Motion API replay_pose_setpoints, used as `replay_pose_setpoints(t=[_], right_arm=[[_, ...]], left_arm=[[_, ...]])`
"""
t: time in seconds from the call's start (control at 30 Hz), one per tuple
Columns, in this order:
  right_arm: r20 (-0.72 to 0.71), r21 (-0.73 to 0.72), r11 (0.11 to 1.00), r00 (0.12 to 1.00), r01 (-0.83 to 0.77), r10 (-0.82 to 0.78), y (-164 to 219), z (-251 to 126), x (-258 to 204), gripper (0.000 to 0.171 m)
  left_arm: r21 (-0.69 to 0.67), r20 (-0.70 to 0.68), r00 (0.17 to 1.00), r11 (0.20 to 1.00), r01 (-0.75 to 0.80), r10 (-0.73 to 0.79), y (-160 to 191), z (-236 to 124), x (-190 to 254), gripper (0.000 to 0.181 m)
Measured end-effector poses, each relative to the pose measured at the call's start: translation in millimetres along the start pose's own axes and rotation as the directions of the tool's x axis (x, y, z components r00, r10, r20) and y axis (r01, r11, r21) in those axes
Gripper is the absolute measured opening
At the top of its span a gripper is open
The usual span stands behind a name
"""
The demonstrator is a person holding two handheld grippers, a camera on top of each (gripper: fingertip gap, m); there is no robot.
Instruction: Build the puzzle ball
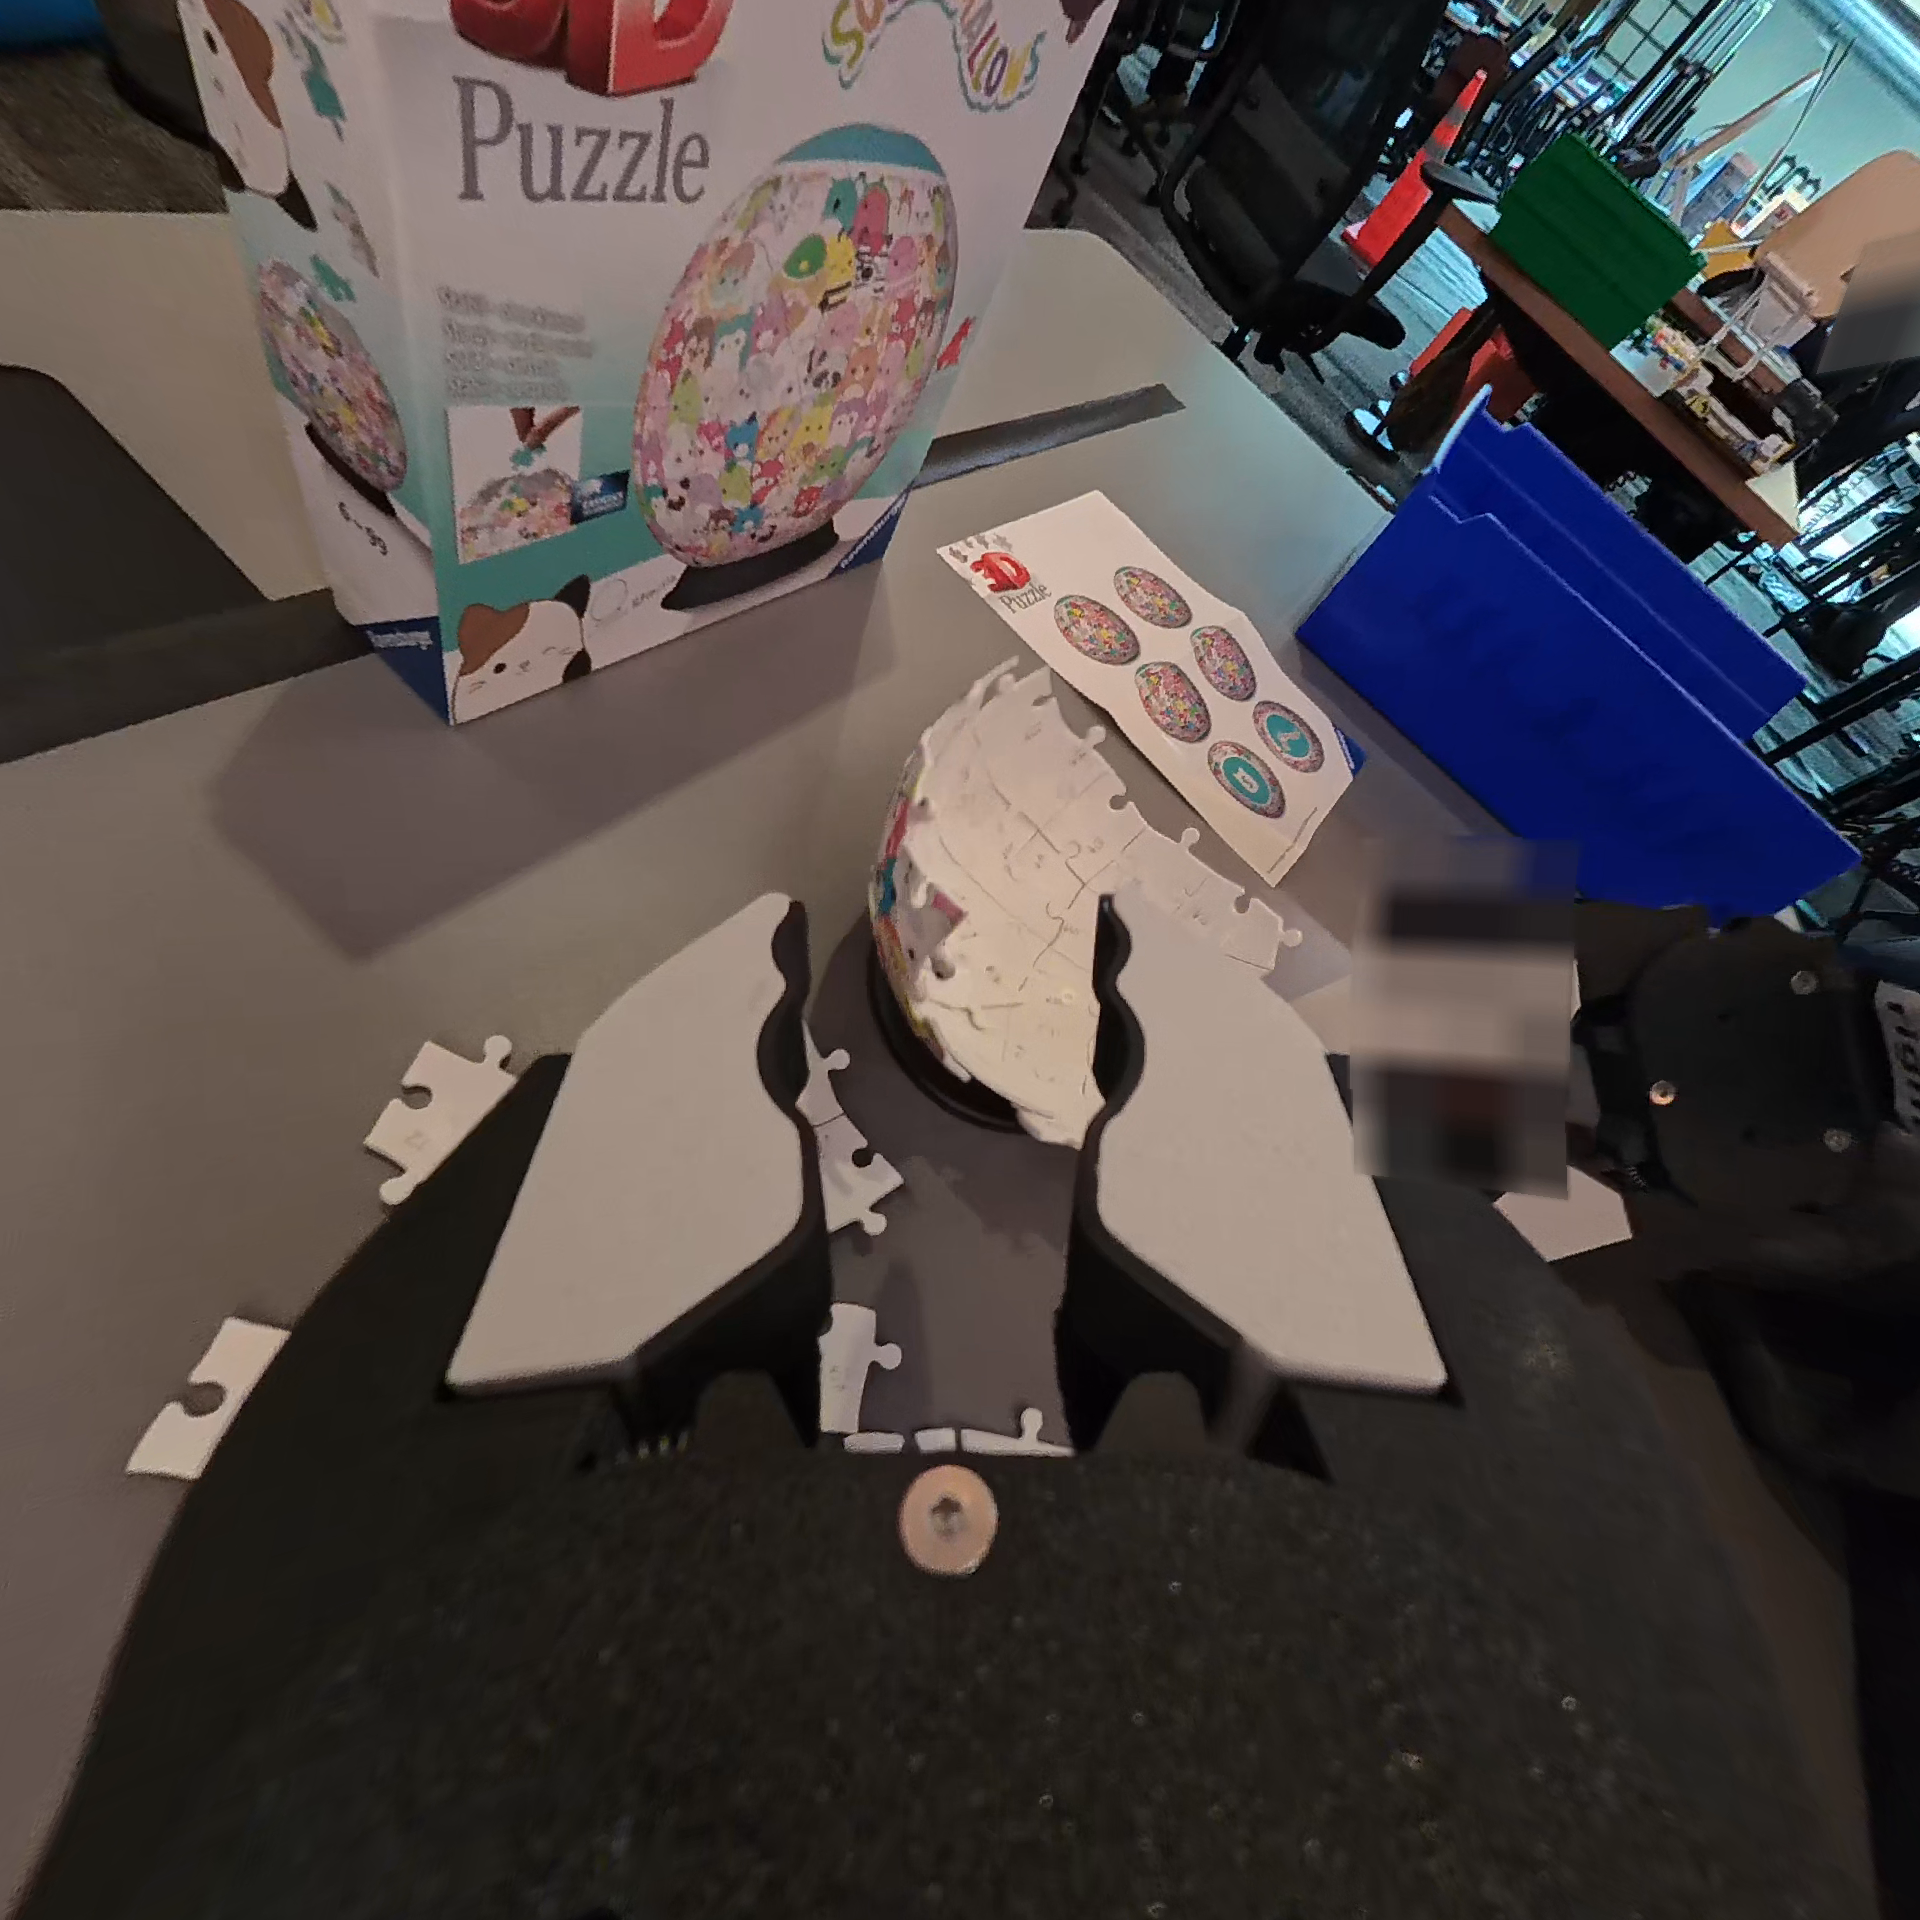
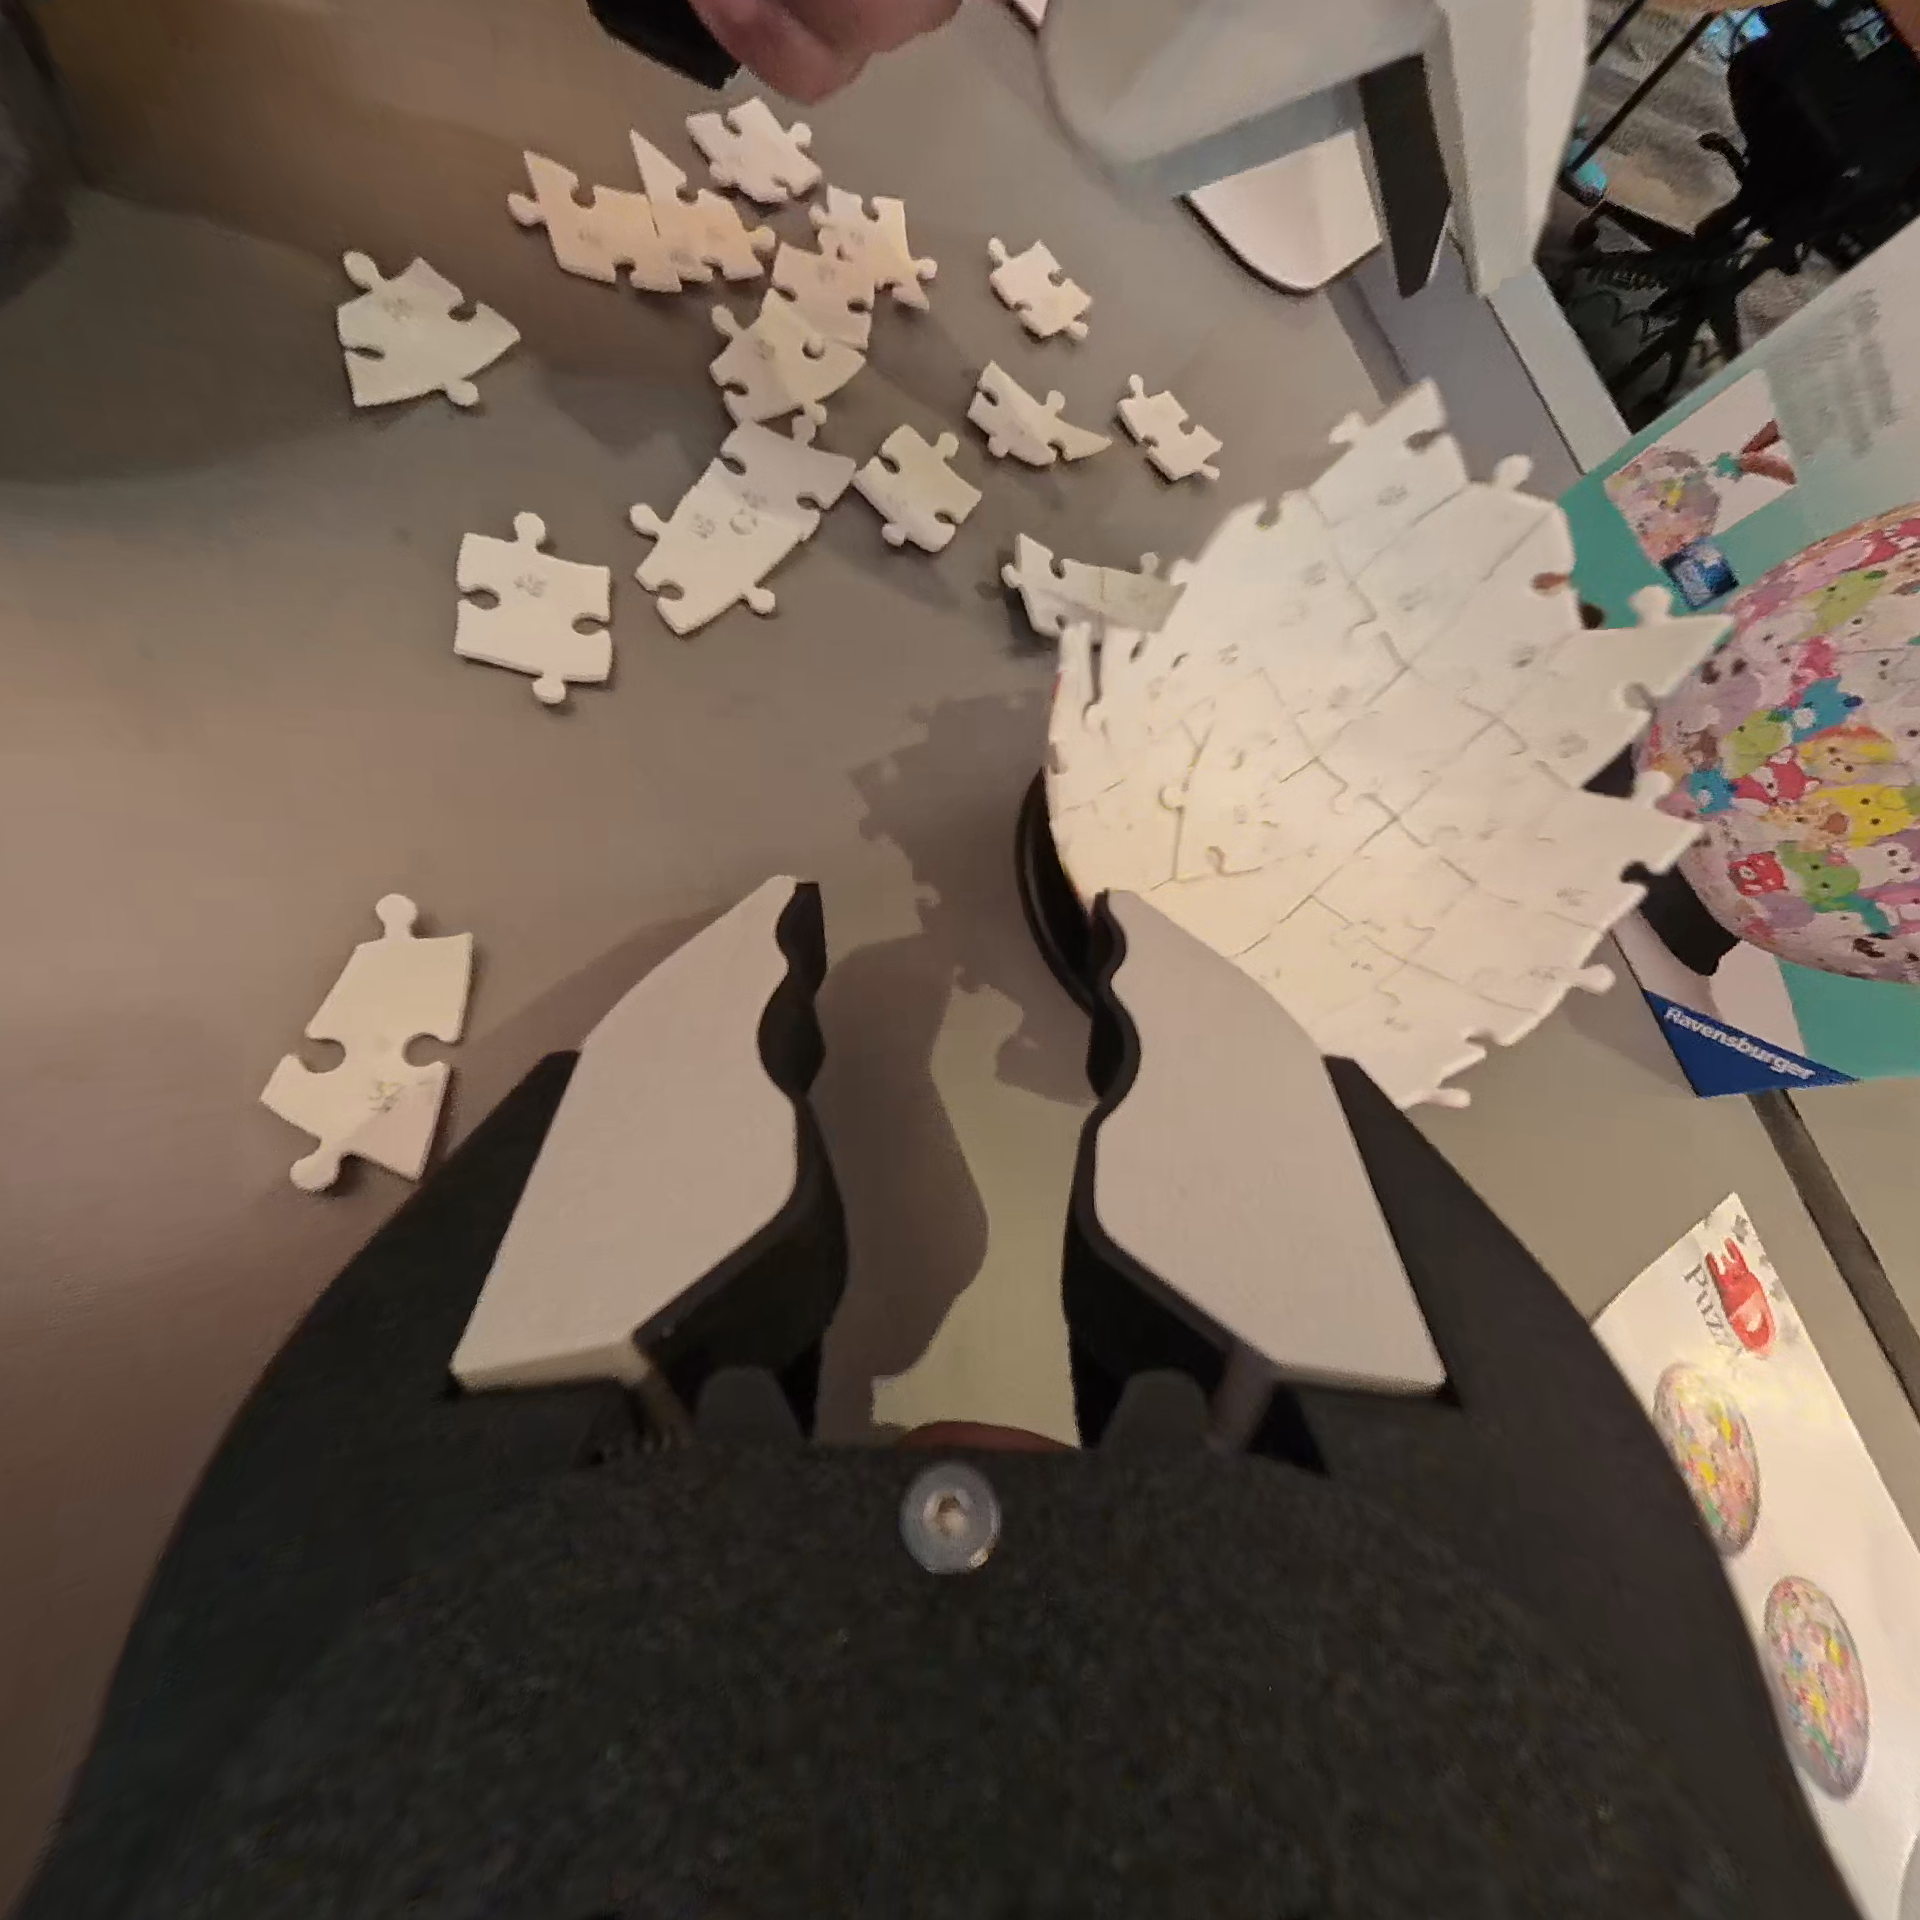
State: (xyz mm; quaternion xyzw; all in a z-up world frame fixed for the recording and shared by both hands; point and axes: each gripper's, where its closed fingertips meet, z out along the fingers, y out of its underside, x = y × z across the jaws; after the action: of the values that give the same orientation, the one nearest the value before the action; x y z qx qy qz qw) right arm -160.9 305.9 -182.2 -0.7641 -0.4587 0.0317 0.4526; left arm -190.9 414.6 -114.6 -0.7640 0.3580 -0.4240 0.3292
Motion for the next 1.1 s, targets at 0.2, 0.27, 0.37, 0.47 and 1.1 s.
replay_pose_setpoints(t=[0.2,0.27,0.37,0.47,1.1], right_arm=[[0.034,-0.059,0.998,0.999,0.005,-0.003,4,17,-6,0.053],[0.040,-0.071,0.997,0.999,-0.005,0.008,4,20,-5,0.053],[0.050,-0.086,0.996,0.998,-0.025,0.029,4,25,-5,0.055],[0.064,-0.050,0.997,0.996,-0.060,0.063,-4,18,-5,0.055],[0.540,-0.347,0.910,0.842,0.227,-0.004,-4,24,66,0.043]], left_arm=[[-0.037,0.005,1.000,0.999,-0.007,0.007,8,5,-1,0.053],[-0.055,0.007,1.000,0.998,-0.017,0.018,11,8,-1,0.053],[-0.078,0.013,0.999,0.996,-0.030,0.031,16,13,0,0.053],[-0.095,0.018,0.999,0.995,-0.039,0.040,19,17,1,0.053],[-0.087,0.012,0.999,0.996,-0.034,0.035,17,14,0,0.052]])
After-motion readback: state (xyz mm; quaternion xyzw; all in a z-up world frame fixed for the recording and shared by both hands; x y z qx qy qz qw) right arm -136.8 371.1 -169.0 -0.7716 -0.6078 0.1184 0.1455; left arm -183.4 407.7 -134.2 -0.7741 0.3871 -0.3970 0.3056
